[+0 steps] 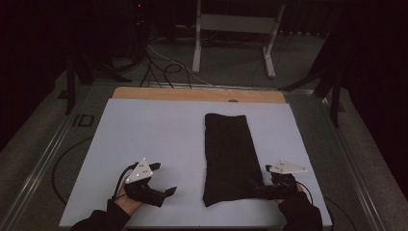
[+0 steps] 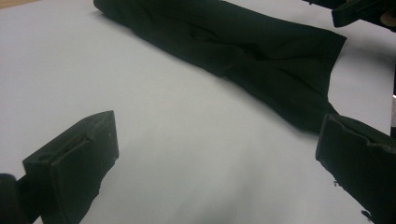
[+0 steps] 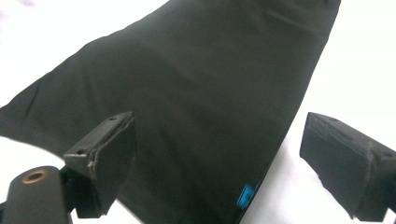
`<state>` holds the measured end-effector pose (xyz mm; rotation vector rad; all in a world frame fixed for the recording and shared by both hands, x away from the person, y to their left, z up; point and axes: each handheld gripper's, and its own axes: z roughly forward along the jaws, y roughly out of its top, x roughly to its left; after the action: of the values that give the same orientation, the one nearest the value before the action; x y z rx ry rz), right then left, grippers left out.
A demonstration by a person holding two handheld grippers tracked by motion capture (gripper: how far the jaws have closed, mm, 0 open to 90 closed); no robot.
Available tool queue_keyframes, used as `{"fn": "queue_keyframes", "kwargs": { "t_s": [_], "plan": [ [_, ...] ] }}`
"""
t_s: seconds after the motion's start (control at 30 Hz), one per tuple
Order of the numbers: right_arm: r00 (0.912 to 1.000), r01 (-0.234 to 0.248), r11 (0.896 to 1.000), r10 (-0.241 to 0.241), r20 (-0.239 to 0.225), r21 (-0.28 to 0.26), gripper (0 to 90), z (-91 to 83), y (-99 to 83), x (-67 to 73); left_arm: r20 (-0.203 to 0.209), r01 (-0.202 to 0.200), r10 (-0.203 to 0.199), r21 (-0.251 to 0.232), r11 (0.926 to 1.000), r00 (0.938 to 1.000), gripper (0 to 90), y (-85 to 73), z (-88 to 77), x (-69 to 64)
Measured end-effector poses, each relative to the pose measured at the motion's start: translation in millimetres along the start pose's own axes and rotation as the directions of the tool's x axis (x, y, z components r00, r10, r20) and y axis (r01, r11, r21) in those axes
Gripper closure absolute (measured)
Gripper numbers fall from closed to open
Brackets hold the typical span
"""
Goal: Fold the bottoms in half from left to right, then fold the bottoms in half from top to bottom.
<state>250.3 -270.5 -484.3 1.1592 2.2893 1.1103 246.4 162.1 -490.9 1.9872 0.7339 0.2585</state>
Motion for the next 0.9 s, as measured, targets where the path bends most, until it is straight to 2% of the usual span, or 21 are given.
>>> {"fn": "queue_keyframes", "kwargs": {
  "t_s": [0.23,0.37,0.6,0.7,0.9],
  "plan": [
    [0.9994,0.032,0.999,-0.032,-0.014,-0.009,10.4,4.8,0.6,-1.4,0.004,0.005,-0.005,0.009,0.9999,1.0,0.2,-1.0,1.0,-0.6],
    [0.9989,0.042,0.999,-0.042,-0.021,-0.018,10.4,3.8,0.9,0.2,0.022,0.011,-0.011,0.021,0.9997,0.9997,0.2,-0.1,3.1,-2.1],
    [0.9985,0.054,0.998,-0.054,-0.011,-0.02,10.4,0.6,2.8,0.9,0.078,-0.002,-0.003,0.06,0.9982,0.997,0.1,4.2,6.0,-5.9],
    [0.9983,0.054,0.998,-0.054,-0.019,-0.02,10.4,-0.9,2.5,1.3,0.084,-0.01,0.003,0.078,0.9969,0.9965,0.1,6.8,5.5,-8.2],
    [0.9974,0.065,0.997,-0.066,-0.03,-0.038,10.4,-5.1,4.2,3.6,0.127,-0.019,0.006,0.101,0.9947,0.9919,0.0,16.7,6.3,-10.8]
  ]
}}
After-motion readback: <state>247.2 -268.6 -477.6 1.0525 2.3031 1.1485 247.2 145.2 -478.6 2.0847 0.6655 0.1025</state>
